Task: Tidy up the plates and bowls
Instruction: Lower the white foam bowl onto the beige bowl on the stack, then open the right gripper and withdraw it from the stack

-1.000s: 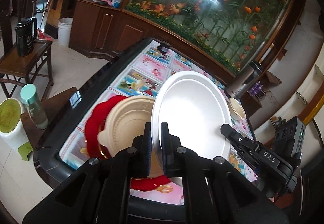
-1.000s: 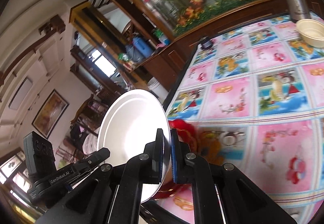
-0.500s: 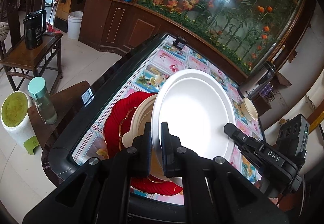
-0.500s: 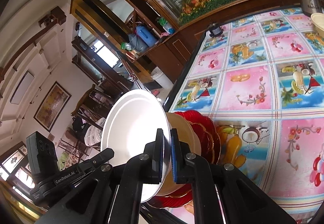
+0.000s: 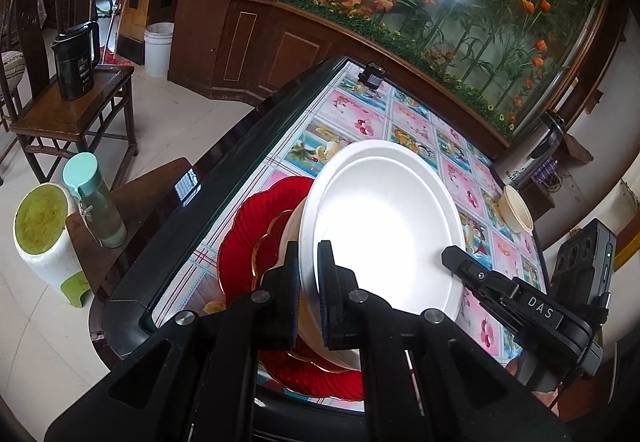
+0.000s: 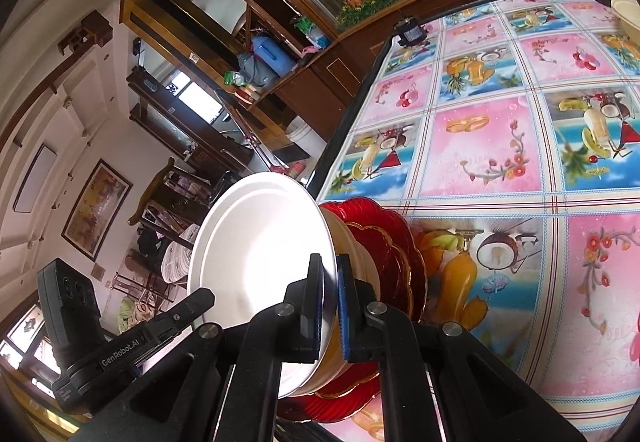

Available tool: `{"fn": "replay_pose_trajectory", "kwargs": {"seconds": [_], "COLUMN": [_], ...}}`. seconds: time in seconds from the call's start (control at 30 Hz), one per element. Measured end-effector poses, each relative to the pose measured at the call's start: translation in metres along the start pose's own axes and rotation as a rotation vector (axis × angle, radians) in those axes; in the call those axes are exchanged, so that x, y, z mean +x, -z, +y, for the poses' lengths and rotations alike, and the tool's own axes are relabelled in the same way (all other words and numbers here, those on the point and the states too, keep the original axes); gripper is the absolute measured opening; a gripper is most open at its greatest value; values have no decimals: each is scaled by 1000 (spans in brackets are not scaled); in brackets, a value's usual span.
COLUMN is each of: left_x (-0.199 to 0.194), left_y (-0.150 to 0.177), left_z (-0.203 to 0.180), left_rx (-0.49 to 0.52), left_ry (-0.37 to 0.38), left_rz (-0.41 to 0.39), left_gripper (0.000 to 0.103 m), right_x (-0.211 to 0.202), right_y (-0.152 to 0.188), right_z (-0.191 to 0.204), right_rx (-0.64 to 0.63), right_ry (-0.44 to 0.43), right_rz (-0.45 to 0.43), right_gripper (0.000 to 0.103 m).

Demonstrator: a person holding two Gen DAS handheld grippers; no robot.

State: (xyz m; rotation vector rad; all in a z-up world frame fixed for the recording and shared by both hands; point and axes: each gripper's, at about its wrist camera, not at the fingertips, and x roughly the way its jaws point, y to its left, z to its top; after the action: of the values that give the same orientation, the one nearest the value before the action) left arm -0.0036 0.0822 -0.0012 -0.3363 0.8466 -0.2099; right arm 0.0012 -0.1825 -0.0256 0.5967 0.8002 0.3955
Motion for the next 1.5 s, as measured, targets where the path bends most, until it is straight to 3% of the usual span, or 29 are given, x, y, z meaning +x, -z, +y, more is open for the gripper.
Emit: {"fn": "replay_pose_trajectory", "kwargs": {"seconds": [0.77,0.87,1.0,1.03,1.23,1.5], "left_x": [1,-2,-12,-16,-40,-48], "left_y": [-1,-1,-1,0,-5,-9], "left_z": [-9,-13,-16,-16,-7,1], "left_rx": [68,93,117,122,125,68], "left_ry": [-84,-116,-160,-174,-237,-220], "left_rz": [-34,-48,-106,-129,-240,-261], "left_gripper": [7,16,57,61,67,67], "right_x": [5,5,5,4,-4,-23], "right_y": [0,0,-1,-1,-3,-10], "right_z": [3,2,1,0,-3,-20], "right_rx": [-9,-6,-3,-1,15,54], "right_ry": [16,17,16,14,2,4], "right_rz": [5,4,4,4,-14,-60], "right_gripper": [7,7,8,9,10,10]}}
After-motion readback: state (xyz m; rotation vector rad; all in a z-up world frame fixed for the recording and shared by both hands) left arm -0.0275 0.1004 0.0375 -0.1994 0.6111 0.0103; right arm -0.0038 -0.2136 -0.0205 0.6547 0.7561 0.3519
